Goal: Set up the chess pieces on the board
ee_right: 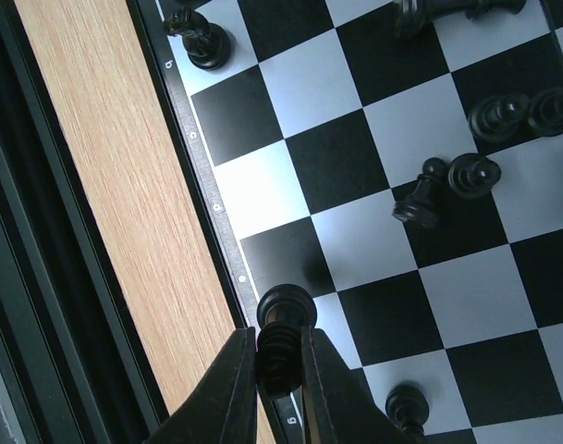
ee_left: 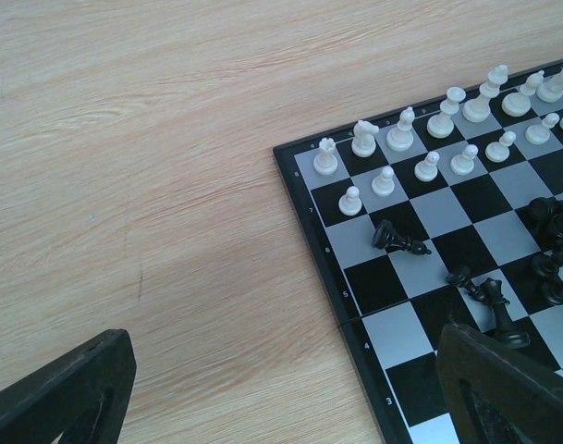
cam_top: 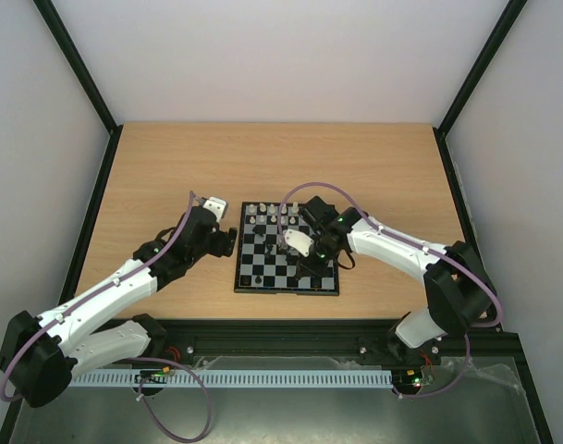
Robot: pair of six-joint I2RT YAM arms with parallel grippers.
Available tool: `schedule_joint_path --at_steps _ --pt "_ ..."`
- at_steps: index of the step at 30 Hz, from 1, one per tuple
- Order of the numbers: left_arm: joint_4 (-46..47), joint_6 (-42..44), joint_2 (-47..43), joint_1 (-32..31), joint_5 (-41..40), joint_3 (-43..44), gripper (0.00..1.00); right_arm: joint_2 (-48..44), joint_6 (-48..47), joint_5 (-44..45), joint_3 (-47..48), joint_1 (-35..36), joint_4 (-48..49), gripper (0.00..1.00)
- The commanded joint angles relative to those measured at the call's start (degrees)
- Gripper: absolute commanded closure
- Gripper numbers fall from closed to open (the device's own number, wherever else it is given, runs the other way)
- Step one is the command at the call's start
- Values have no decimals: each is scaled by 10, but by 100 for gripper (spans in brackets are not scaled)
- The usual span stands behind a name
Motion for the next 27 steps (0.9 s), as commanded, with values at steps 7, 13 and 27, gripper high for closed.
schedule_joint_path --at_steps 7,13,27 --pt "-12 1 7 7 5 9 8 23 -2 -27 -15 6 25 88" --pt "-11 2 8 8 8 8 8 42 -2 -13 -13 25 30 87" --pt "-11 2 10 9 12 9 8 47 -6 20 -20 35 29 86"
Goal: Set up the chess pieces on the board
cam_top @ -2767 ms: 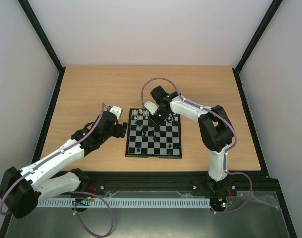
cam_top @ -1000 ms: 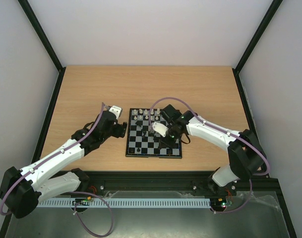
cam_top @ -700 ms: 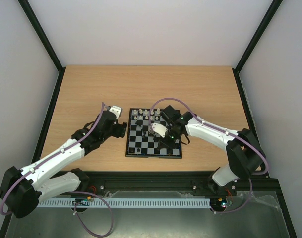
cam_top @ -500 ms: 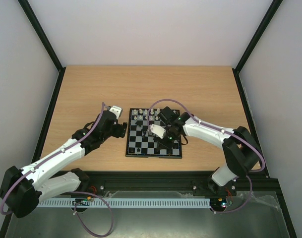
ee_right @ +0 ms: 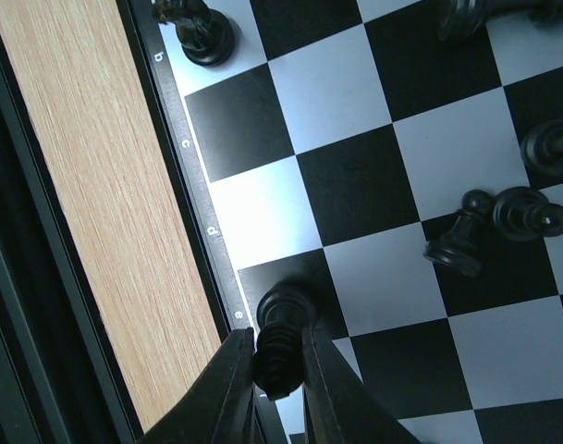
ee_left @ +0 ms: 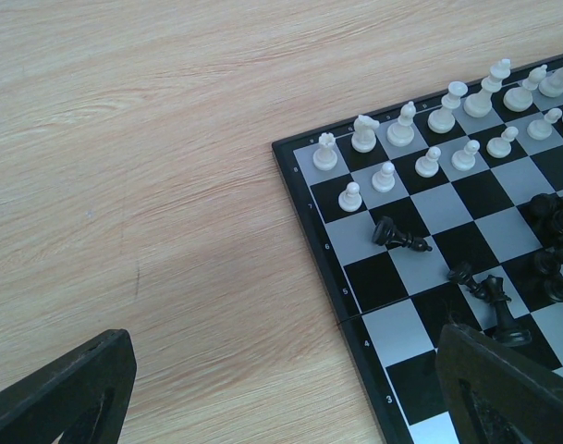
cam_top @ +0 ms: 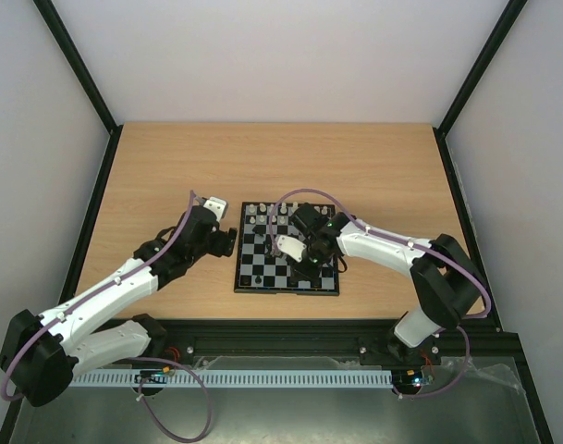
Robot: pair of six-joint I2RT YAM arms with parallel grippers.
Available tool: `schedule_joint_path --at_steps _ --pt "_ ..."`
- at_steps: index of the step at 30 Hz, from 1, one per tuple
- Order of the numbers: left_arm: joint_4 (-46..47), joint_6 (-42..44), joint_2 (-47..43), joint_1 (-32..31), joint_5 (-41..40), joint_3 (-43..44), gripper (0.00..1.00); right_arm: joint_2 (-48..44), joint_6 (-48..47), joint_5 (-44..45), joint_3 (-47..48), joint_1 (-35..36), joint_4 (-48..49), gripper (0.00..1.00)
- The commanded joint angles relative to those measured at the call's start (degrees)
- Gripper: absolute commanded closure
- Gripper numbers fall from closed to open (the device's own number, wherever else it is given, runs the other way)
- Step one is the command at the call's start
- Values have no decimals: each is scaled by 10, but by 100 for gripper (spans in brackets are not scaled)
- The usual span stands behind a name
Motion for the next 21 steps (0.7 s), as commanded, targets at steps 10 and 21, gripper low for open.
schedule_joint_path --at_steps 10,21 --pt "-11 2 5 5 5 8 8 18 -4 -12 -12 4 -10 83" --pt "-13 0 21 7 12 12 11 -53 11 -8 -1 -19 -22 63"
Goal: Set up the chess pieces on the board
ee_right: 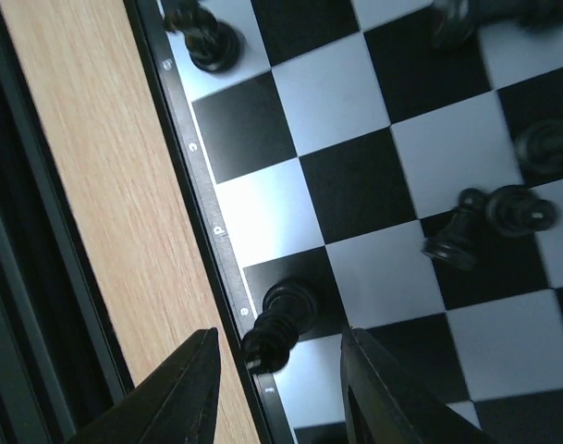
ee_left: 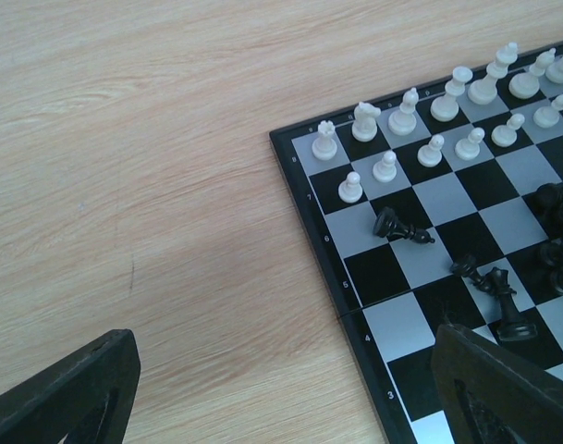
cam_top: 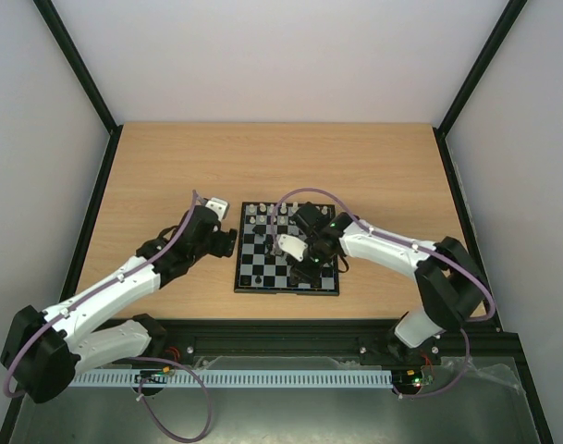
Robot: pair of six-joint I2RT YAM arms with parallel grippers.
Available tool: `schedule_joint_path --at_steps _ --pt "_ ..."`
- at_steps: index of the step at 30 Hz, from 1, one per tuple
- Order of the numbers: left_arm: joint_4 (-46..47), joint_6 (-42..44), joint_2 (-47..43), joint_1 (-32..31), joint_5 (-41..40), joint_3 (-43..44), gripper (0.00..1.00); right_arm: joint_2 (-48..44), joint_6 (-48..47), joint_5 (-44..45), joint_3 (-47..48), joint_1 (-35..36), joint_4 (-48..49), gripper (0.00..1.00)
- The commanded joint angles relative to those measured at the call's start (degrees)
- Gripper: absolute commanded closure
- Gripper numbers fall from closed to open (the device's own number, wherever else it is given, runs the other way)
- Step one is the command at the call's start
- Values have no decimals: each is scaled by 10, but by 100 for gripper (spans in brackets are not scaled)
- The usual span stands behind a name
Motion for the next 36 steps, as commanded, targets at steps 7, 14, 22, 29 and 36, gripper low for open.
schedule_joint_path --at_steps 7,14,22,29,36 --pt "-13 0 18 5 -2 13 10 -56 62 57 18 -68 26 65" --pt "-13 1 29 12 -10 15 10 23 90 104 100 -101 47 67" --pt "-11 4 35 13 8 15 10 99 109 90 151 -101 44 67" --pt "-11 4 32 13 11 15 10 129 110 94 149 -101 42 68" --pt "-11 5 34 13 13 14 10 141 110 87 148 -101 39 78"
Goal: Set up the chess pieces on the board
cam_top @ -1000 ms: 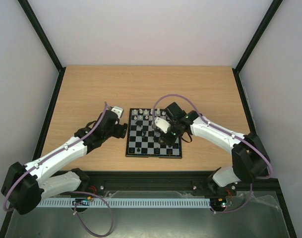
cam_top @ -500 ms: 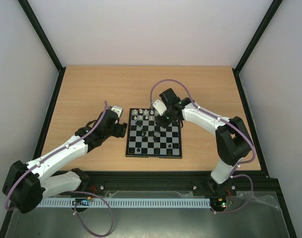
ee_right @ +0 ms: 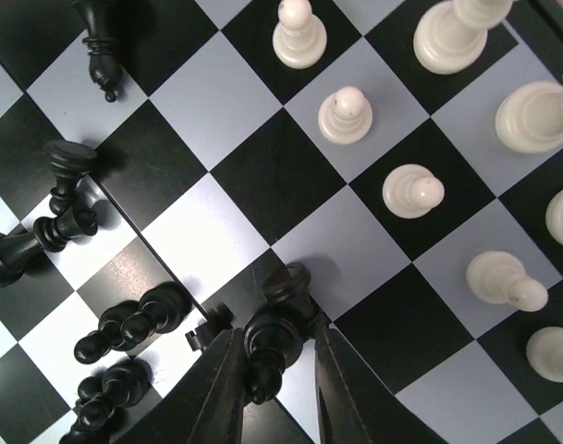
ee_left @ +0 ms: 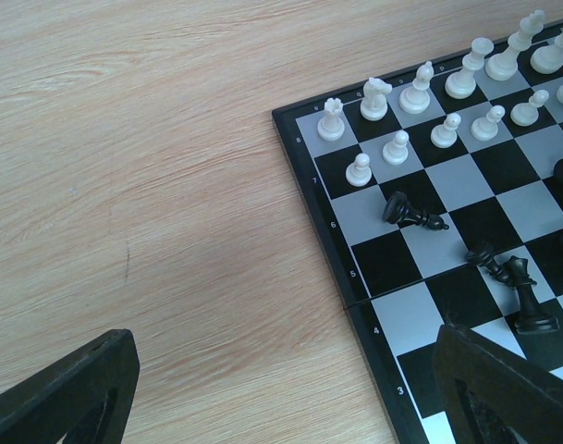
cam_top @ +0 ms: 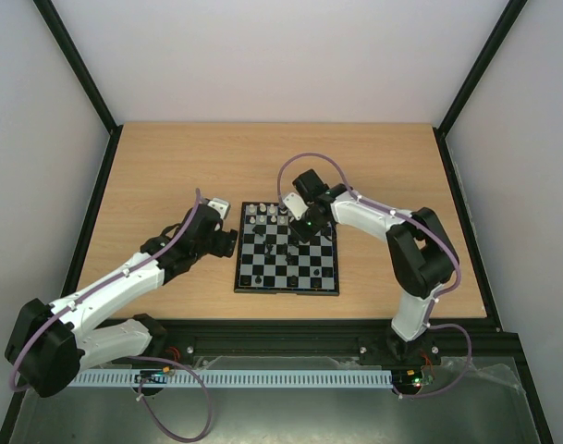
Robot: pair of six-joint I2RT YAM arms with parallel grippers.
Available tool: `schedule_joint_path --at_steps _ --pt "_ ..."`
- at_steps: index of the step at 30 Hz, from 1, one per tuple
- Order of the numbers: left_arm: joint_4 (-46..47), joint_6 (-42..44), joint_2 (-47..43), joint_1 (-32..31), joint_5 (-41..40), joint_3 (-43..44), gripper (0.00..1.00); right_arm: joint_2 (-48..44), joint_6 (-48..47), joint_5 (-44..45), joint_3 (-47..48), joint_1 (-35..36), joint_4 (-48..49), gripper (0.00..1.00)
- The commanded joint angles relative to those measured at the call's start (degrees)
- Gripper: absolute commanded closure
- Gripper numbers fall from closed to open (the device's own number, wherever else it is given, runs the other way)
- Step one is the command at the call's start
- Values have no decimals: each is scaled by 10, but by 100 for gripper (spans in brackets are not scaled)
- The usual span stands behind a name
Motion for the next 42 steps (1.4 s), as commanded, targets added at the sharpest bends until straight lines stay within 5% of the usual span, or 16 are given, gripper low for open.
schedule_joint_path --at_steps 1,13,29,42 --pt "-11 4 3 4 4 13 10 11 3 -5 6 2 -19 80" --pt "-11 5 9 4 5 14 10 -46 -13 -28 -39 -1 -22 95" --pt "-12 5 9 4 7 14 10 -212 -61 -71 -117 0 -53 96" --pt "-12 4 11 6 8 15 10 -219 -117 -102 -193 61 -56 95"
